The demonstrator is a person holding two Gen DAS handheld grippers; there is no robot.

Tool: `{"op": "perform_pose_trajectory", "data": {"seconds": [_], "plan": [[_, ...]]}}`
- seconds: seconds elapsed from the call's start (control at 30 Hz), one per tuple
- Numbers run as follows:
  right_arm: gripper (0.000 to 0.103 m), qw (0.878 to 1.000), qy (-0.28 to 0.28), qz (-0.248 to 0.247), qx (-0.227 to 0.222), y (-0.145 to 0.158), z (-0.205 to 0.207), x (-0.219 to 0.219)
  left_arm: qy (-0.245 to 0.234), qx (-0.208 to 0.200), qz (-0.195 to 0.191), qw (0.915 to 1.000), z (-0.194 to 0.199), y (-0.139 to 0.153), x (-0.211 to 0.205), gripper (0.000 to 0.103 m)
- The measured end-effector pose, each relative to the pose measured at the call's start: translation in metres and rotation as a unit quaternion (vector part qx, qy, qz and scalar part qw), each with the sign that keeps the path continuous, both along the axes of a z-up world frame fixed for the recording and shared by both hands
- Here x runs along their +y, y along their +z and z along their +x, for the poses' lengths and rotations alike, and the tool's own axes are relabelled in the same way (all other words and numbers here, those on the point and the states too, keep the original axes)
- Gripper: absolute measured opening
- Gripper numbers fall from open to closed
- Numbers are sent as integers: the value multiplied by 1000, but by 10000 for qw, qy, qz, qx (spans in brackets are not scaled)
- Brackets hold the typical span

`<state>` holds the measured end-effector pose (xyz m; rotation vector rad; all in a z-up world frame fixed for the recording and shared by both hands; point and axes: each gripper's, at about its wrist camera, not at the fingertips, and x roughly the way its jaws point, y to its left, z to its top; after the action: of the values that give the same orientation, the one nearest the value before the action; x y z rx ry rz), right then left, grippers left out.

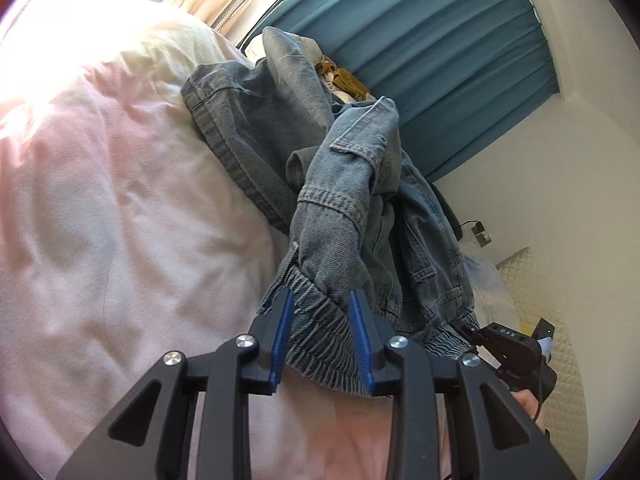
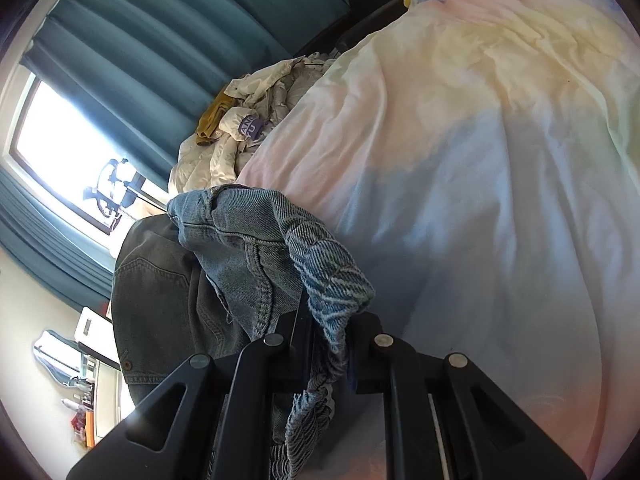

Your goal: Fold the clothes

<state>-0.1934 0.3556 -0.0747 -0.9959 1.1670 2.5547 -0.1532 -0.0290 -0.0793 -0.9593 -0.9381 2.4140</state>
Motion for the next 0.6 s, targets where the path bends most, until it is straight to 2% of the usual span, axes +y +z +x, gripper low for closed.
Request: {"op": "perform_pose_trajectory", "data": {"seconds": [0.07, 0.17, 0.33, 0.5, 0.6], "plan": [[12, 10000, 14, 72, -14, 0, -1, -2, -163, 115, -61, 9998, 1, 2, 5, 35], [12, 9999, 29, 110, -15, 0, -1, -3, -367, -22, -165, 9992, -1, -4, 12, 47], [12, 10000, 47, 87, -12, -1, 0, -3, -194, -394, -420, 9981, -12, -24, 12, 49], [12, 9998, 93, 173, -9, 2, 0, -5, -234, -504, -209, 9982, -25, -34, 13, 50], [12, 9998, 105, 190, 6, 4, 1, -6, -295, -552, -239, 9978, -35, -32, 20, 50]]}}
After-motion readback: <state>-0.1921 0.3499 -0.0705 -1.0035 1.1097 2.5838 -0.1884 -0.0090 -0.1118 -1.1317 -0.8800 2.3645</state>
